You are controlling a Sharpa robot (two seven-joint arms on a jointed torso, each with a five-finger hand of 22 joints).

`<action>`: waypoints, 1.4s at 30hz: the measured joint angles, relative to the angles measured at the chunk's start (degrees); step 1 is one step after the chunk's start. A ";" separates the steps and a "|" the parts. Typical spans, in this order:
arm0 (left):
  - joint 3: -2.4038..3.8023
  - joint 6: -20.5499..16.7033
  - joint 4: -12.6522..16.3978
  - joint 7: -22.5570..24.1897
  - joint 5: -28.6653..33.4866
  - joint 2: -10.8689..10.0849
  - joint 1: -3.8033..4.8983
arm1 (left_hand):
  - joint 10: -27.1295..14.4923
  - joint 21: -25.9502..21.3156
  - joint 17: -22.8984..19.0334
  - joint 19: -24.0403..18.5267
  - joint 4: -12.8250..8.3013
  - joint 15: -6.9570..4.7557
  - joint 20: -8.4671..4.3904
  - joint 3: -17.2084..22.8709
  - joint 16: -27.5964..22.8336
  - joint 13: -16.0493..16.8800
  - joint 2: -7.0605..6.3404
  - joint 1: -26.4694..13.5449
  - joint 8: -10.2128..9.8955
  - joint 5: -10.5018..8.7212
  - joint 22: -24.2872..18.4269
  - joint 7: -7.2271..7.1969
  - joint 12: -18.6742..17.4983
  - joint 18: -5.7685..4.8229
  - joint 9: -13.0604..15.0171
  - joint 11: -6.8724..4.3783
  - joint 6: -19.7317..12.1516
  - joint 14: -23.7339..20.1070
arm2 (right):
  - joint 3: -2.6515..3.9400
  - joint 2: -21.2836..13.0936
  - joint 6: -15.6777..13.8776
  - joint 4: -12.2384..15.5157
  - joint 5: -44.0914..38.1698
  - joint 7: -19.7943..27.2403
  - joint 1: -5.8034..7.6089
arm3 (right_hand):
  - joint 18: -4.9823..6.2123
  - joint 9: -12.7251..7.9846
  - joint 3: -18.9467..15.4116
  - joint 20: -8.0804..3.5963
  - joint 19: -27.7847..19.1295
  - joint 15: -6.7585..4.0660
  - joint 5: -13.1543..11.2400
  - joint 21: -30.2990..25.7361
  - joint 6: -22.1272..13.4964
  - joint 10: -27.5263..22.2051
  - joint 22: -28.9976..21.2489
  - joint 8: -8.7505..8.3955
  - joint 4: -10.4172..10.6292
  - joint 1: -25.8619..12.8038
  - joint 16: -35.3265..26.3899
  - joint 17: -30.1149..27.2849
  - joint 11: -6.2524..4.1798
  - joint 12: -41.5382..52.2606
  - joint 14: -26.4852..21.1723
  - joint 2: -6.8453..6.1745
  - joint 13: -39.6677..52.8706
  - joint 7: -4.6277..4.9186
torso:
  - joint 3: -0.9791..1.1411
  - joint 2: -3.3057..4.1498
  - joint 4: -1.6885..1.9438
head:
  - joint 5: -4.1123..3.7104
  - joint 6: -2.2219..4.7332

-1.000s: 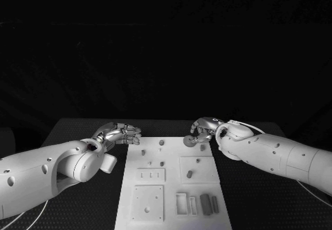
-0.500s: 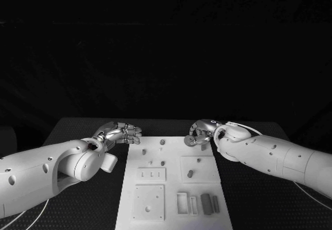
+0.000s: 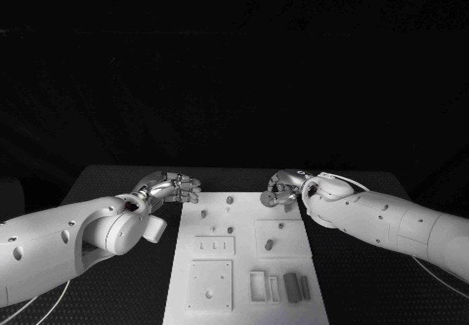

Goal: Assemble the parts on the task board

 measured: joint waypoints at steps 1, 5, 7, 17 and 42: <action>0.00 0.01 0.01 0.00 0.00 -0.01 0.00 | 0.00 0.00 0.00 0.00 0.00 0.00 0.00 0.00 0.00 0.00 0.00 0.00 0.00 0.00 0.00 0.00 0.00 0.00 0.00 0.00 0.00 0.00 | 0.01 0.03 0.00 -0.08 0.00 0.05 0.00 | -0.01 0.00 -0.15 0.00 0.00 0.00 0.00 0.00 0.00 0.00 0.00 0.00 -0.15 0.16 0.00 0.00 0.00 0.08 0.00 0.45 0.00 0.00 | 0.01 0.01 0.00 | 0.02 -0.02; 0.00 0.03 0.04 -0.02 0.00 -0.03 0.00 | 0.00 0.00 0.00 0.00 0.00 0.00 0.00 0.00 0.00 0.00 0.00 0.00 0.00 0.00 0.00 0.00 0.00 0.00 0.00 0.00 0.00 0.00 | 0.07 0.13 -0.04 -0.28 -0.06 0.28 -0.06 | -0.01 -0.03 -0.09 0.01 0.00 0.18 0.00 0.00 0.00 -0.15 0.09 0.03 -1.20 0.67 0.00 -0.08 -0.15 0.22 -0.18 1.56 -0.06 0.00 | 0.03 0.02 0.01 | 0.10 -0.11; 0.00 0.04 0.05 -0.05 0.00 -0.05 0.00 | 0.00 0.00 0.00 0.00 0.00 0.00 0.00 0.00 0.00 0.00 0.00 0.00 0.00 0.00 0.00 0.00 0.00 0.00 0.00 0.00 0.00 0.00 | 0.09 0.16 -0.08 -0.28 -0.29 0.34 -0.12 | -0.01 -0.08 -0.04 -0.10 -0.12 0.19 0.00 0.00 0.00 -0.23 0.19 0.02 -2.61 1.25 0.00 -0.15 -0.22 0.23 -0.20 2.14 -0.06 0.00 | 0.03 0.01 0.01 | 0.10 -0.16; 0.00 0.02 0.11 -0.26 0.00 -0.13 0.00 | 0.00 0.00 0.06 0.00 0.00 0.00 0.00 0.00 0.00 -0.01 0.00 0.00 0.00 0.00 0.05 0.00 -0.22 0.00 0.00 0.00 0.00 0.00 | 0.09 0.45 -1.15 -0.26 -2.07 0.54 -0.61 | -0.12 -0.06 -0.51 -0.19 -0.41 0.21 0.00 0.00 0.21 -0.43 0.28 0.00 -4.18 2.81 0.00 -0.38 -0.03 0.49 -0.21 1.39 -0.19 -0.22 | -0.05 -0.01 -0.06 | 0.16 -0.31; -0.01 0.02 0.32 -0.50 0.01 -0.55 0.00 | 0.00 0.00 0.12 0.00 -0.15 0.20 0.00 0.15 0.00 -0.01 0.00 0.01 0.00 0.00 0.09 0.00 -0.22 -0.01 0.00 0.00 0.00 0.20 | -0.02 0.40 -1.90 -0.52 -3.29 1.63 -0.90 | -0.19 -0.16 -1.55 0.31 -0.90 0.31 -0.04 0.00 0.11 -0.63 0.33 0.17 -4.08 4.05 0.23 -1.28 0.18 0.49 -1.16 0.96 -0.48 -0.12 | 0.01 -0.01 -0.08 | -0.54 -0.63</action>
